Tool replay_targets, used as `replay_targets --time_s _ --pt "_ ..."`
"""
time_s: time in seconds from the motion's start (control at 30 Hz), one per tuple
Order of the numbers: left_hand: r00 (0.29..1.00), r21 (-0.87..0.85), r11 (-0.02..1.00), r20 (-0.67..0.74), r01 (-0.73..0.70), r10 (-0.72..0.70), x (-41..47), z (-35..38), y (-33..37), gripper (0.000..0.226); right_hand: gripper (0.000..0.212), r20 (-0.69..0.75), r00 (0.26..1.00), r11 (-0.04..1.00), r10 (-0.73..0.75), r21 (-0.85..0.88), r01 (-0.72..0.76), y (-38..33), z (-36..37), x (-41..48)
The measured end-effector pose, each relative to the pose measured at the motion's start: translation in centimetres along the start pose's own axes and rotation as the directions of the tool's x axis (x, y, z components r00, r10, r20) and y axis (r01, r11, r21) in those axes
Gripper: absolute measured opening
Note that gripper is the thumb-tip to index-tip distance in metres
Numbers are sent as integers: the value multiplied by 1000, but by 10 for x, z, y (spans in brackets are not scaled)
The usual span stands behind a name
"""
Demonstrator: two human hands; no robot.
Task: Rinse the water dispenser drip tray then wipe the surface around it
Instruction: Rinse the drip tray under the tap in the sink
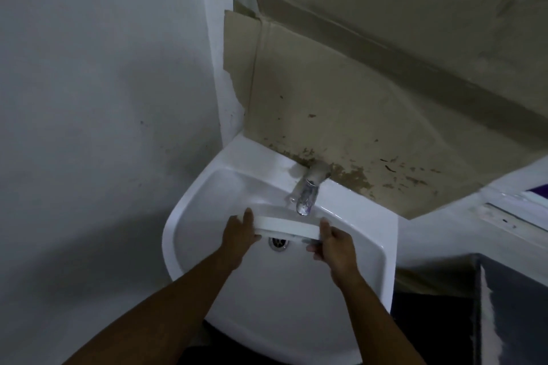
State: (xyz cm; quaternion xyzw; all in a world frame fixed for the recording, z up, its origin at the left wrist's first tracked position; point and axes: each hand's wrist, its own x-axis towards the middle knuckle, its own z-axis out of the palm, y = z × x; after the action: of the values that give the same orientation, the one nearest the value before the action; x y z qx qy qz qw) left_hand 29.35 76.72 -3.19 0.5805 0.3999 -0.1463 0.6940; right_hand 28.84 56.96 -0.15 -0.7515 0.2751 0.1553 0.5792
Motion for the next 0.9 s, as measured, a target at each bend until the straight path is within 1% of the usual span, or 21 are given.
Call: replay_targets --time_s 0.1,0.13,0.17,0.2,0.23,0.27,0.3,0.37,0.4,0.5,0.53,0.57,0.6,0.67,0.73,0.8,0.87,0.9 --pt "994 25 994 -27 105 -104 4 25 5 54 34 -59 995 996 -75 -47 72 -6 -27 -19" --pt "993 4 993 -19 117 -117 6 31 6 59 31 -76 992 994 -100 -49 96 -7 -36 -24" --pt "991 35 991 8 132 -133 6 38 10 63 28 -93 987 991 -130 -37 127 -8 -44 -29" --pt "988 47 989 54 144 -146 10 46 10 57 26 -109 981 987 -160 -17 159 -7 -52 -32" --pt "975 45 979 93 200 -203 13 52 12 44 25 -125 975 983 -183 2 185 -6 -60 -35" --pt "972 122 976 130 180 -196 14 59 13 35 26 -132 971 979 -200 16 204 -5 -66 -37" --pt "962 119 969 144 215 -231 12 63 15 33 27 -121 970 976 -213 25 218 -2 -72 -38" --pt "897 63 943 293 327 -331 10 67 15 37 27 -63 973 974 -221 39 224 5 -82 -40" --pt "863 73 934 364 349 -350 8 69 16 36 28 -26 973 972 -230 42 231 8 -86 -41" --pt "797 145 922 466 358 -383 6 67 18 27 33 47 952 953 -302 30 301 17 -95 -40" --pt "781 163 922 491 351 -385 8 65 17 26 35 61 940 942 -336 -4 337 20 -98 -38" --pt "769 176 923 512 342 -383 7 64 17 26 37 80 927 927 -365 -55 370 22 -100 -37" --pt "772 179 930 519 322 -367 6 62 16 25 39 98 921 916 -376 -113 386 24 -102 -33" --pt "811 134 954 502 270 -300 7 57 14 23 42 107 925 900 -364 -214 379 26 -100 -27" --pt "860 59 982 475 179 -186 4 49 15 32 40 87 934 883 -348 -305 357 25 -93 -21" --pt "889 9 994 447 105 -98 3 36 15 39 38 27 942 879 -336 -351 323 20 -80 -17" --pt "914 -21 999 406 31 -19 1 25 15 35 39 -47 934 880 -353 -357 314 9 -64 -18" --pt "921 -41 999 389 -14 29 -1 20 15 31 41 -68 919 875 -388 -342 344 1 -55 -20"
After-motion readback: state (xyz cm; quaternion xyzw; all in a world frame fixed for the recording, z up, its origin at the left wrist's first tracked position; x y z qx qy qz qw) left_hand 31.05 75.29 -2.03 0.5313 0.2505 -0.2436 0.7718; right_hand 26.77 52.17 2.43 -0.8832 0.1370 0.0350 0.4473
